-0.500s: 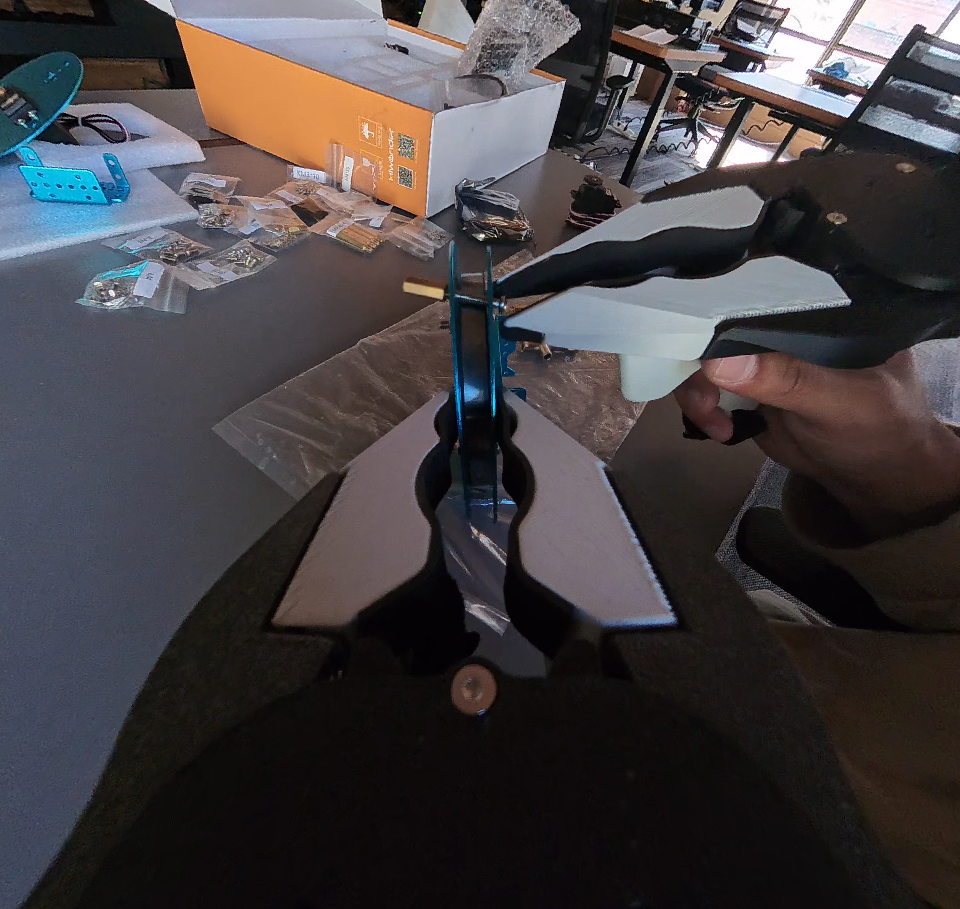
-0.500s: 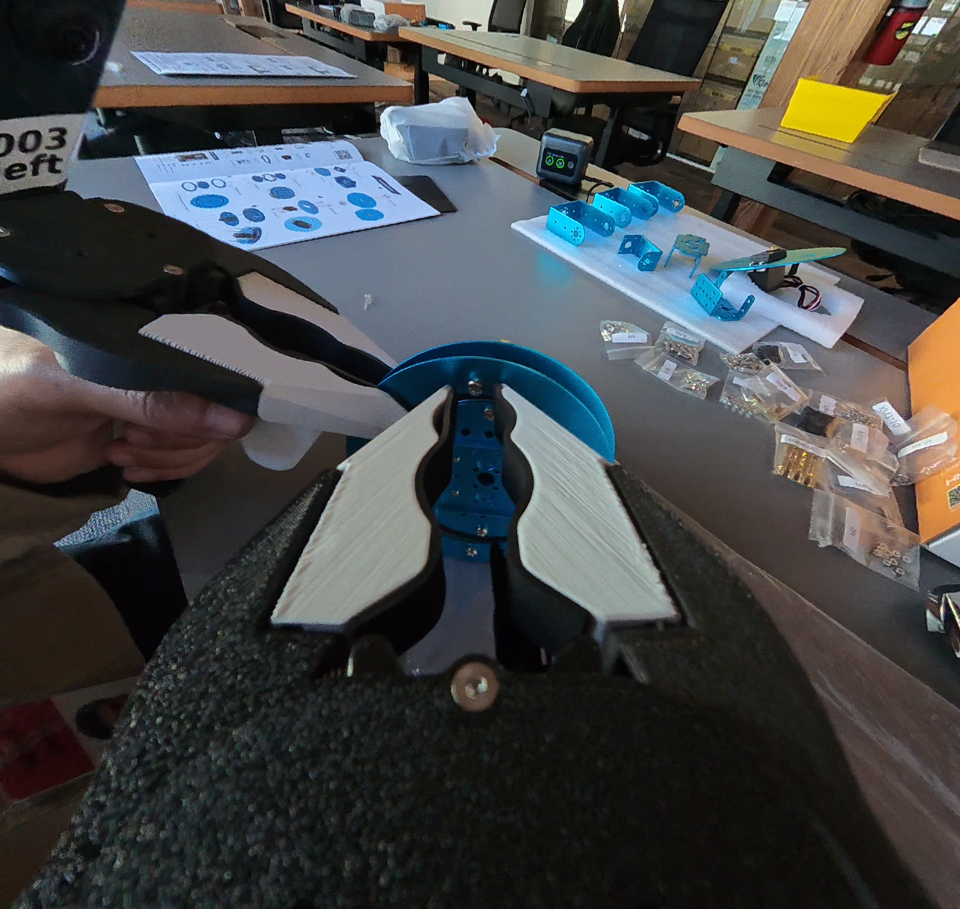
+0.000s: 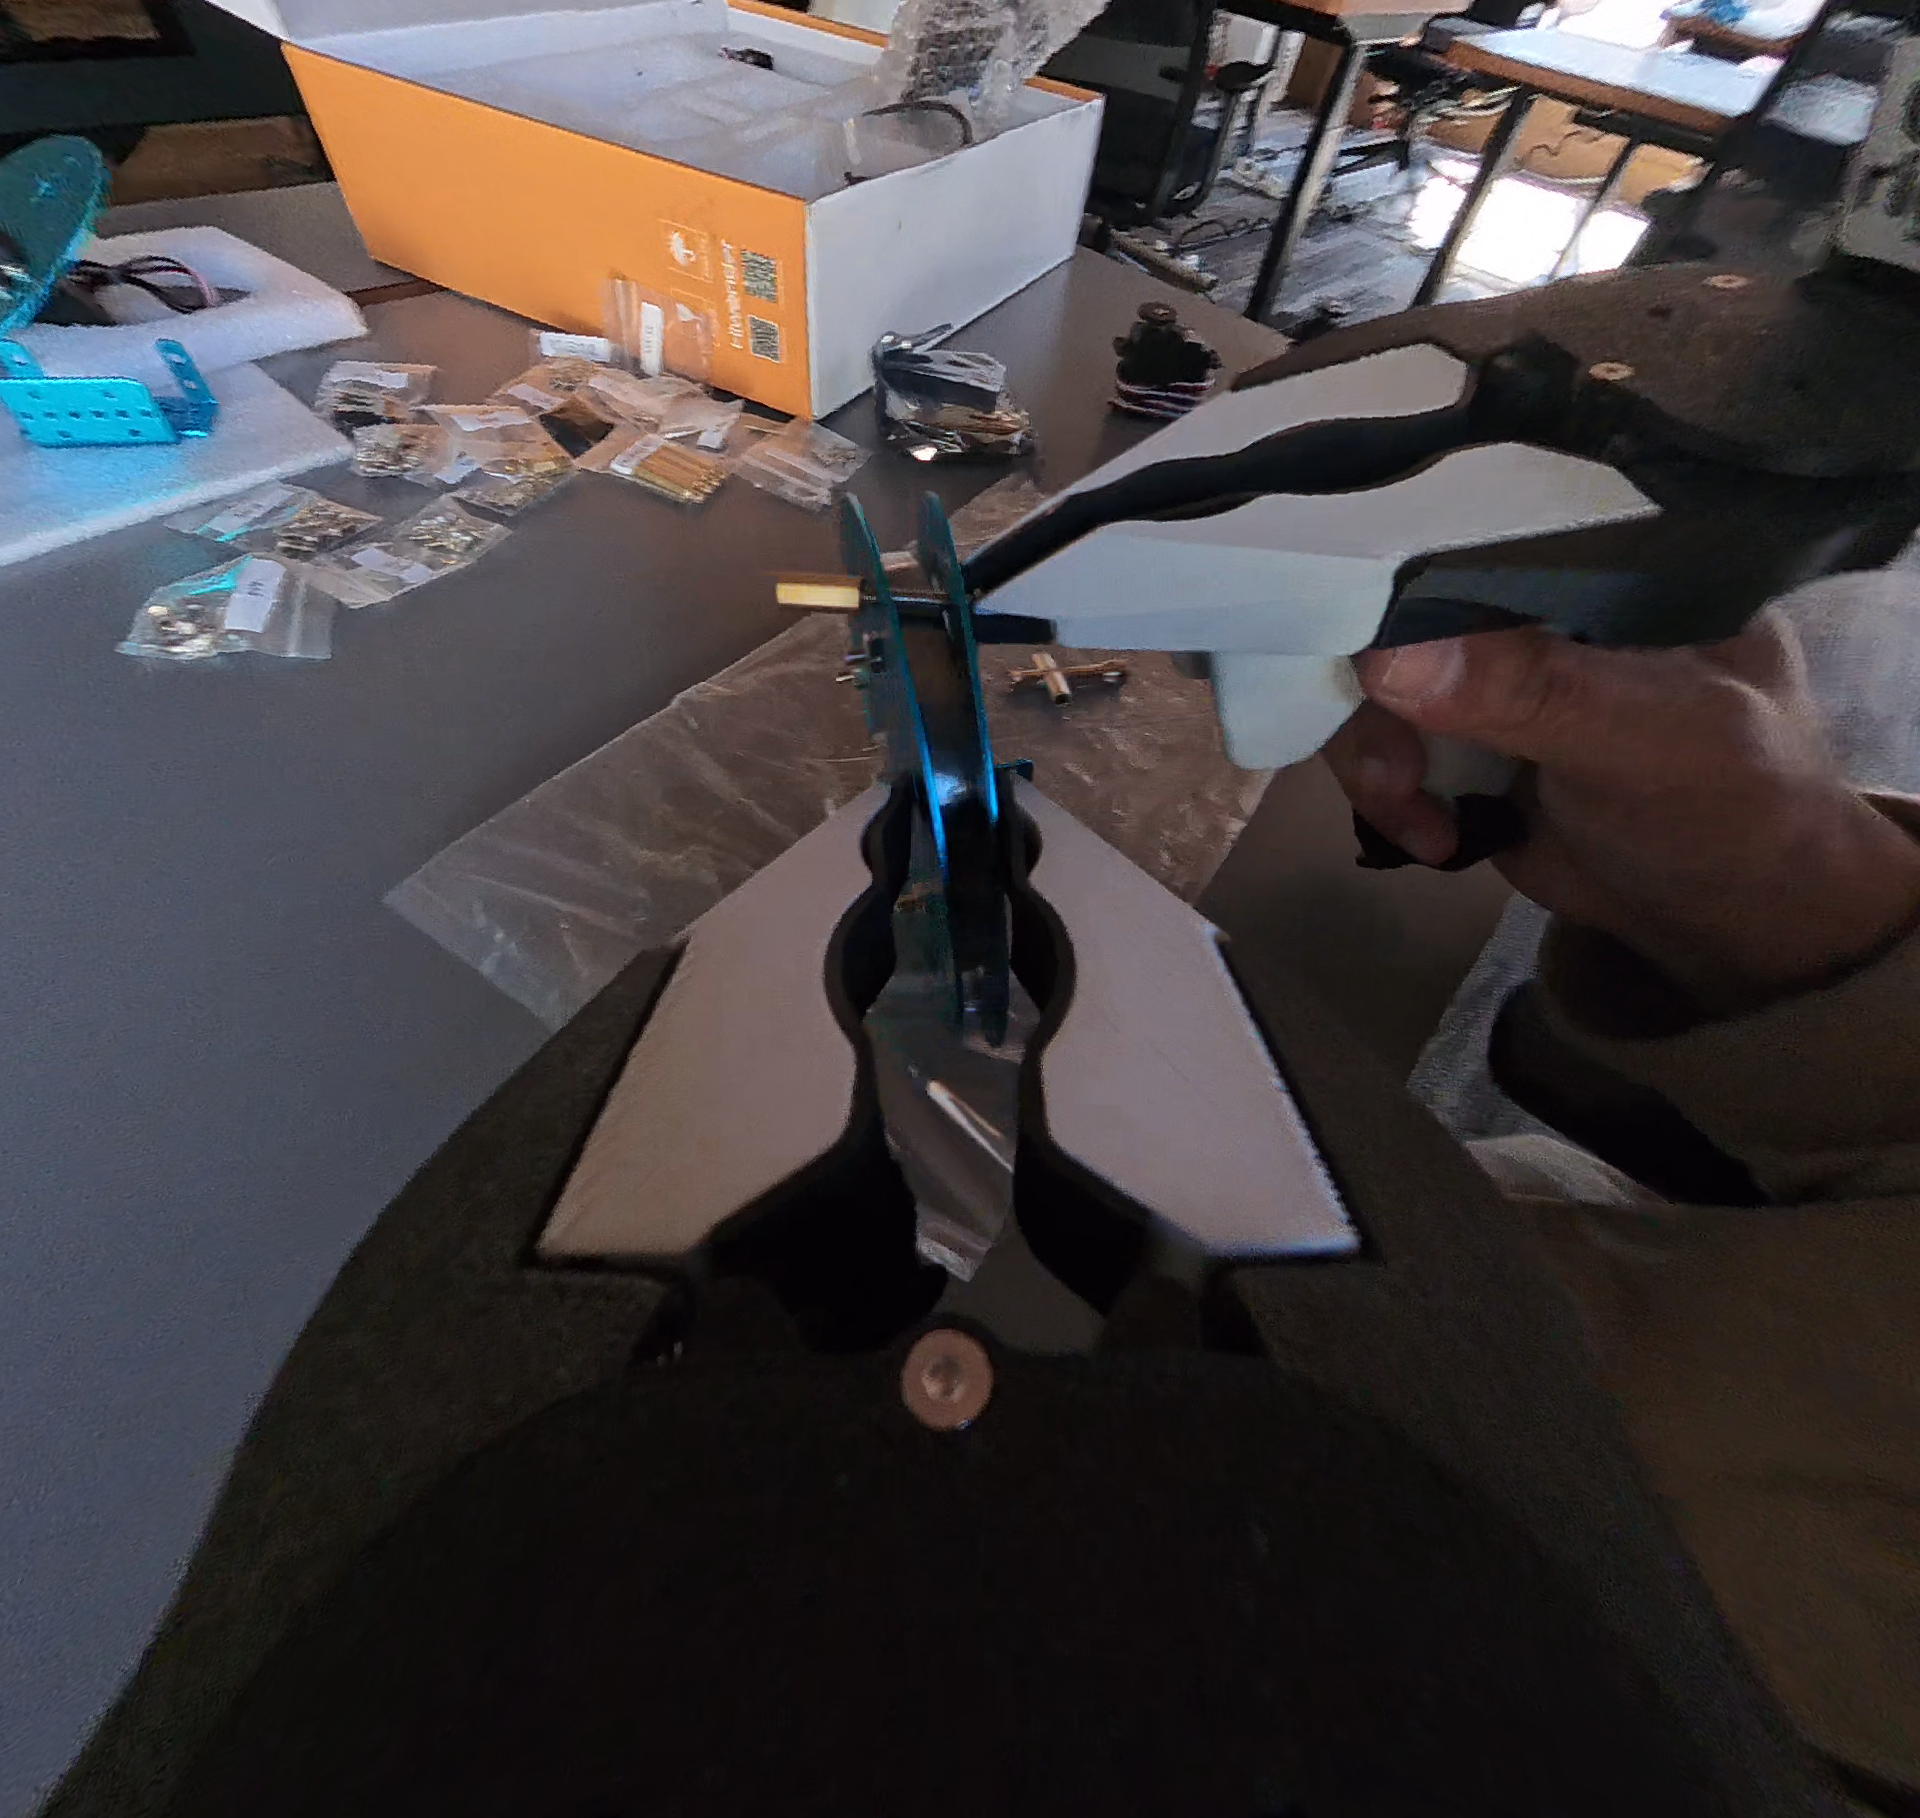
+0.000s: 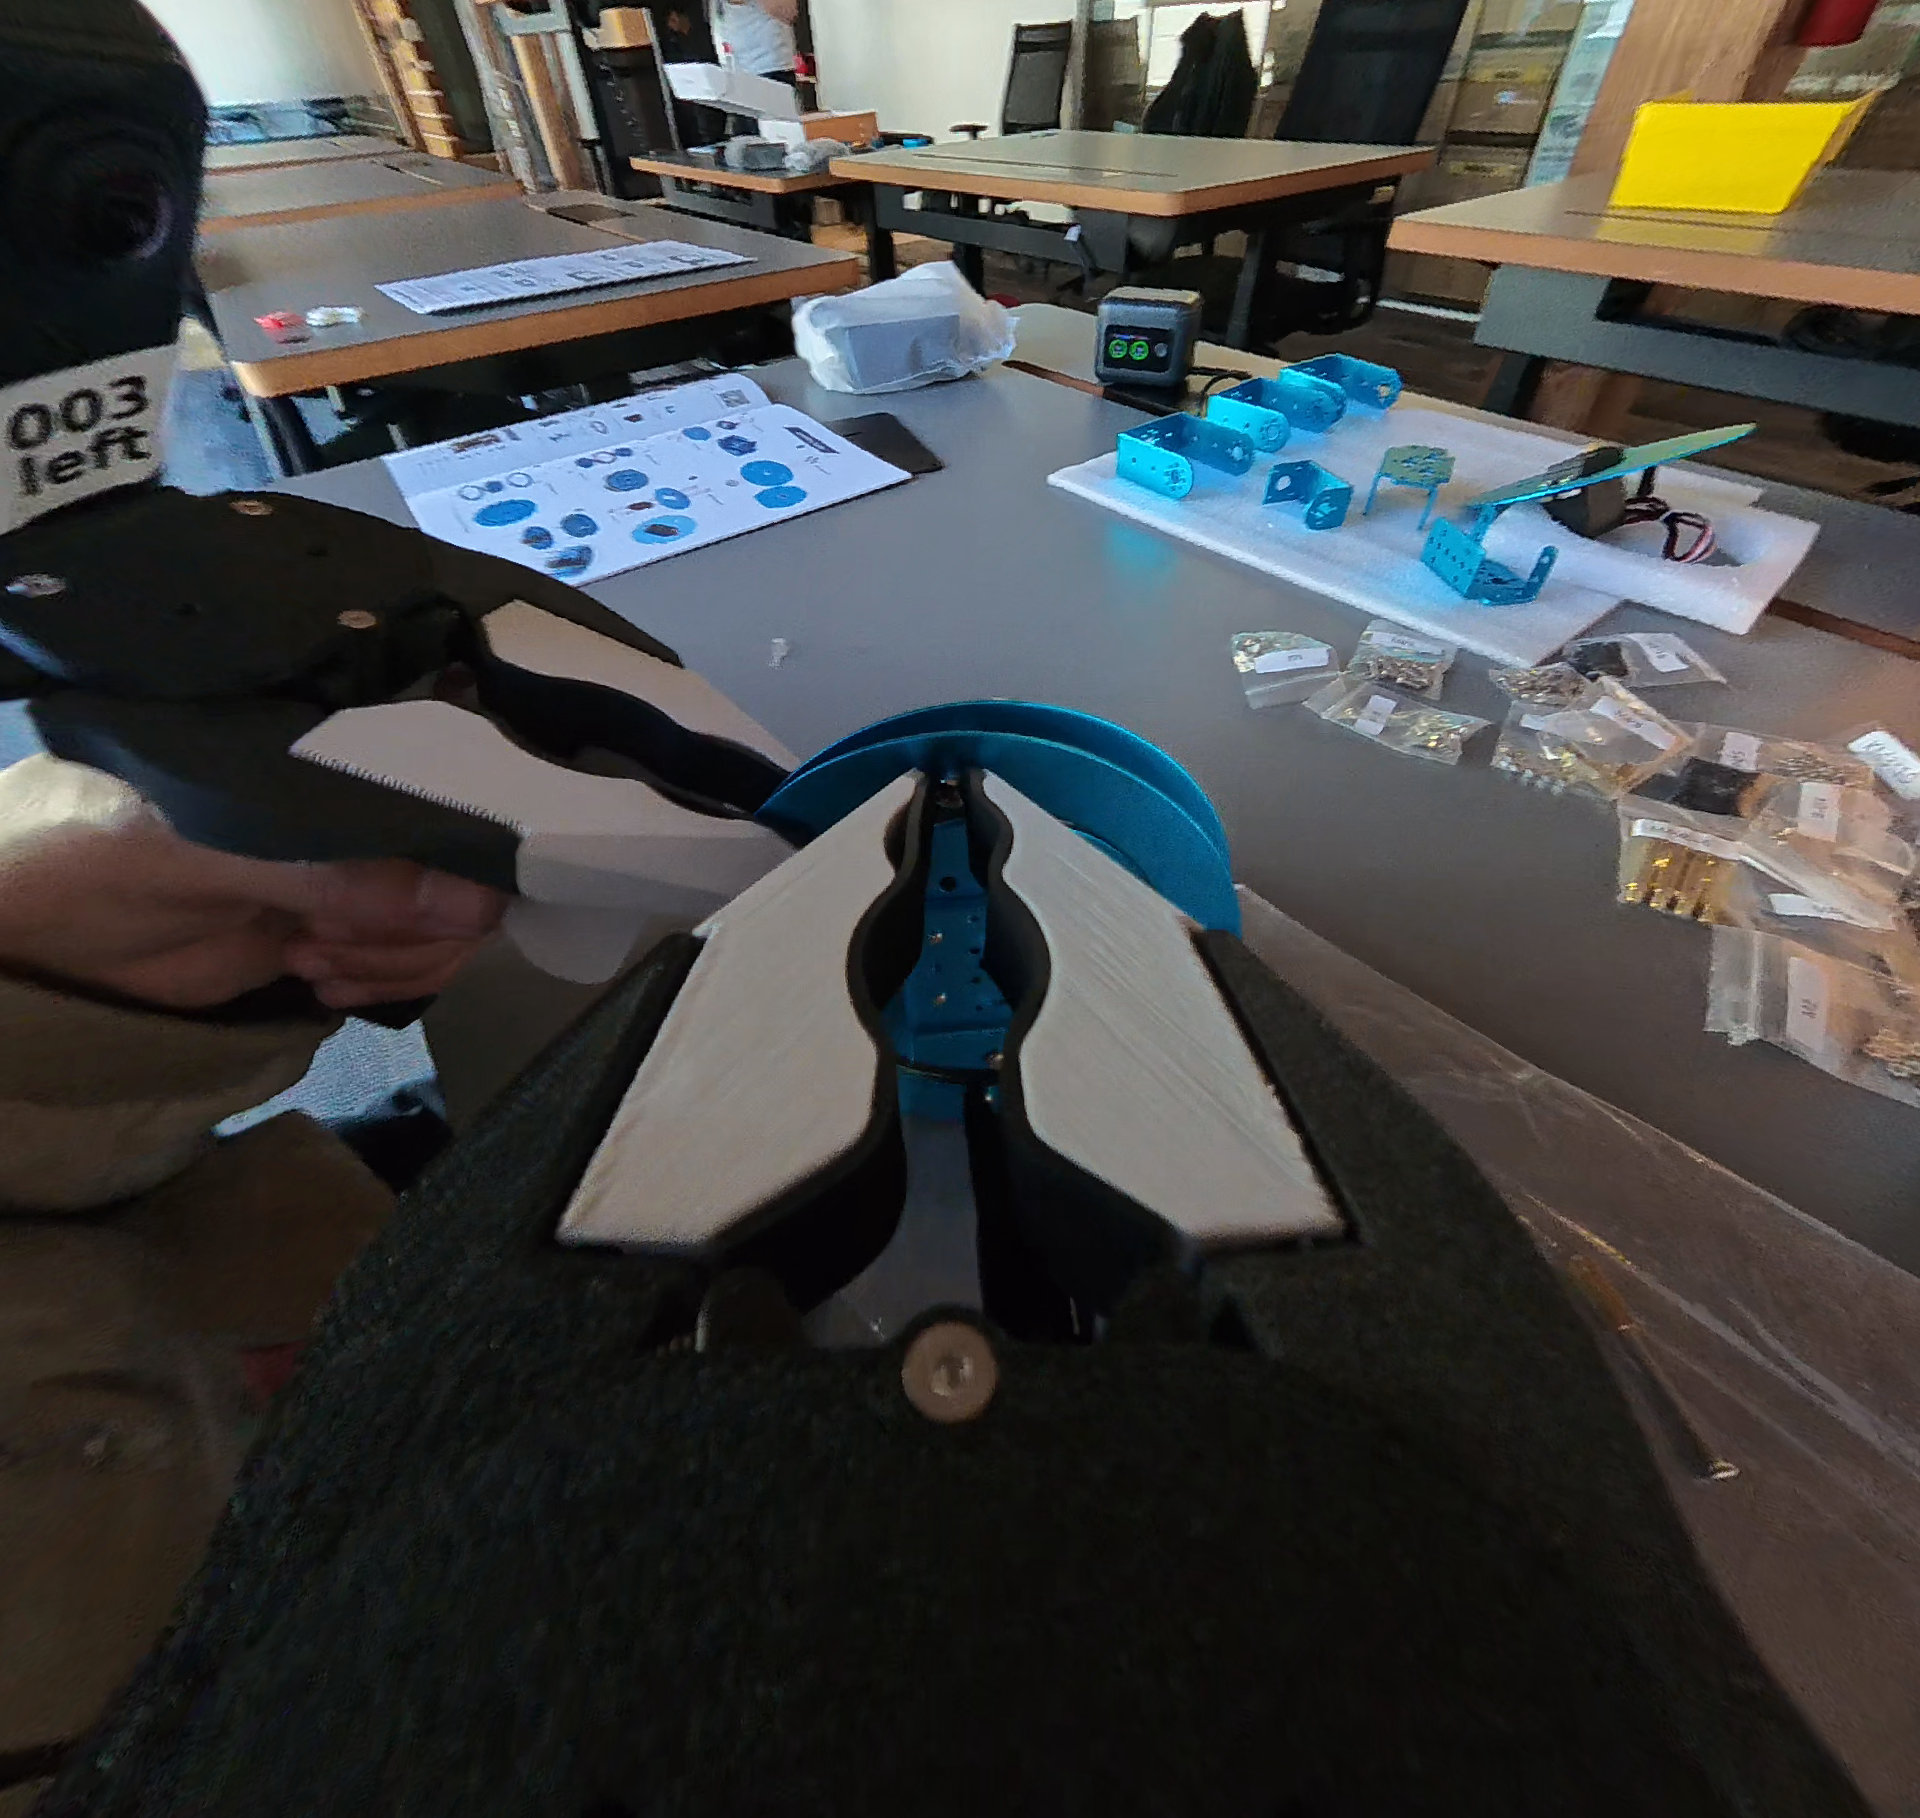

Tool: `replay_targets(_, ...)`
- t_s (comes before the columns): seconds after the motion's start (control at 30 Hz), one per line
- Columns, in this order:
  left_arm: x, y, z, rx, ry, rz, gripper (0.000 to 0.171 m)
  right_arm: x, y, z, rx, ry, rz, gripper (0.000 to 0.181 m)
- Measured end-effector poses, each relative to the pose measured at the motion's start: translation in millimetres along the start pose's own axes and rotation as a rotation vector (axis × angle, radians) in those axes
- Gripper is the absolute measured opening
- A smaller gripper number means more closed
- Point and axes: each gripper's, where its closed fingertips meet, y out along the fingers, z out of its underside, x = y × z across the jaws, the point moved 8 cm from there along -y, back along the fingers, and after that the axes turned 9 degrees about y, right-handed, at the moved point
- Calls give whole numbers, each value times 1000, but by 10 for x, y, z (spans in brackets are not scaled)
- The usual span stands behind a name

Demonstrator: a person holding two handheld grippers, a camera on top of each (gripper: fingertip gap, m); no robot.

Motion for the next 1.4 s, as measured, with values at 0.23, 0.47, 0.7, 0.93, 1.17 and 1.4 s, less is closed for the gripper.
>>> replay_targets(0.23,435,-264,-242,-155,19,328,20,-160,-118,-10,50,-33,-151,3)
replay_targets(0.47,635,164,-355,110,407,796,24,-209,-56,-47,122,-63,-361,3)
replay_targets(0.7,735,442,-478,346,499,1115,22,-233,13,-103,181,-104,-427,4)
replay_targets(0.93,706,557,-571,669,377,1368,5,-20,98,-172,259,-453,-317,4)
replay_targets(1.17,715,716,-601,773,179,1393,4,67,35,-163,280,-740,-52,5)
replay_targets(1.4,699,811,-595,857,-40,1391,4,164,43,-63,336,-1099,296,10)
